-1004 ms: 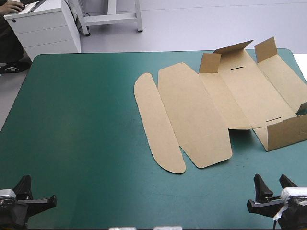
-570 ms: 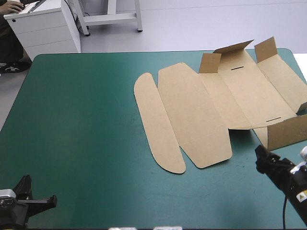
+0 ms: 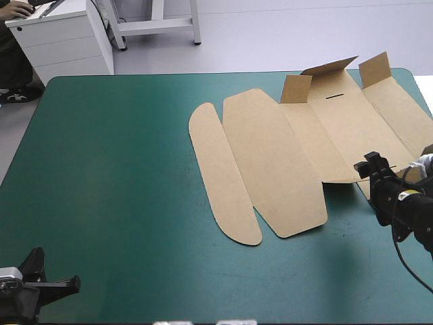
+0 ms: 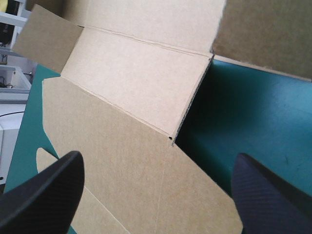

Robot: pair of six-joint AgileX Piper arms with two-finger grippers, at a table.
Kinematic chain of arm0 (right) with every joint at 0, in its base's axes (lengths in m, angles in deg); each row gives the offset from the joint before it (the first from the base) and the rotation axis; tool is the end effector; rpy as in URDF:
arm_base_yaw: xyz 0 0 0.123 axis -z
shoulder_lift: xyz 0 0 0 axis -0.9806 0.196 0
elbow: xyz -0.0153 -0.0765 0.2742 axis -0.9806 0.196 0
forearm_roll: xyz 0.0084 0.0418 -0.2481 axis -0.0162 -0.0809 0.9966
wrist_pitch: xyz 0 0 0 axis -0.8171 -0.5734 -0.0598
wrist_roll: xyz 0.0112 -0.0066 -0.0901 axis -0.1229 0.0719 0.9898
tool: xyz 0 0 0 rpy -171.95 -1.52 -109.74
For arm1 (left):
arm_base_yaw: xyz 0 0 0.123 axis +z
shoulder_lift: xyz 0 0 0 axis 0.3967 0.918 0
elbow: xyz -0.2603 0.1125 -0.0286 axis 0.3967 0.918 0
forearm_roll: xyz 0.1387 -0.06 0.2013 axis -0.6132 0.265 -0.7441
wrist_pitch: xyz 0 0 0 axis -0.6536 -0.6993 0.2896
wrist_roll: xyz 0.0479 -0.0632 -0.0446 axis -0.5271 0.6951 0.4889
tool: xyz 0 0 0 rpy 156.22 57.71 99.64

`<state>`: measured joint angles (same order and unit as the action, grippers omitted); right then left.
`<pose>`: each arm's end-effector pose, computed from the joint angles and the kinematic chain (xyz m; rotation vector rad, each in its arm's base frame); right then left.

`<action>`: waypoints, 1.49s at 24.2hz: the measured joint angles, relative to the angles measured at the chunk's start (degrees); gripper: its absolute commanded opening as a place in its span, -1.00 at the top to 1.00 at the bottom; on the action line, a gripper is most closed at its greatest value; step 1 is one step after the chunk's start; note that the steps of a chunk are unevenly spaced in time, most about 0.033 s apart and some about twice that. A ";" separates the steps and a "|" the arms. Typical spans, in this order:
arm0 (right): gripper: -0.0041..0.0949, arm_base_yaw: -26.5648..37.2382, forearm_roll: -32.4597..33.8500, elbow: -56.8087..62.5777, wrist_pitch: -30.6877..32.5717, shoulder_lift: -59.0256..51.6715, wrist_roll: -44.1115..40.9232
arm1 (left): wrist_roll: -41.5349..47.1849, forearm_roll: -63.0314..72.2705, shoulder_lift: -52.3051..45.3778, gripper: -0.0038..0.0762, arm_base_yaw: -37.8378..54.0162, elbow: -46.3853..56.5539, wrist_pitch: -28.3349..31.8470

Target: Fold the box

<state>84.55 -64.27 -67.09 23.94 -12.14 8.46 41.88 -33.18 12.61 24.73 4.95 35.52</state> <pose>0.1877 -0.0033 0.3133 1.2061 2.0104 0.6932 0.0089 0.0088 0.2791 -0.1358 1.8347 0.0667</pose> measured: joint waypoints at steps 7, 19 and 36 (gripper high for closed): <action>-0.61 0.00 -10.42 -0.18 -7.18 14.56 -0.98 | 0.00 0.00 0.00 0.93 0.00 0.00 0.00; 0.95 -0.07 -15.22 -0.17 -11.43 24.55 -0.98 | 0.00 0.00 0.00 0.93 0.00 0.00 0.00; 0.92 -0.07 -22.03 -9.48 -7.88 27.64 36.84 | 0.00 0.00 0.00 0.93 0.00 0.00 0.00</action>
<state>84.49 -86.30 -76.57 16.05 15.50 45.30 41.88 -33.18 12.61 24.73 4.95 35.52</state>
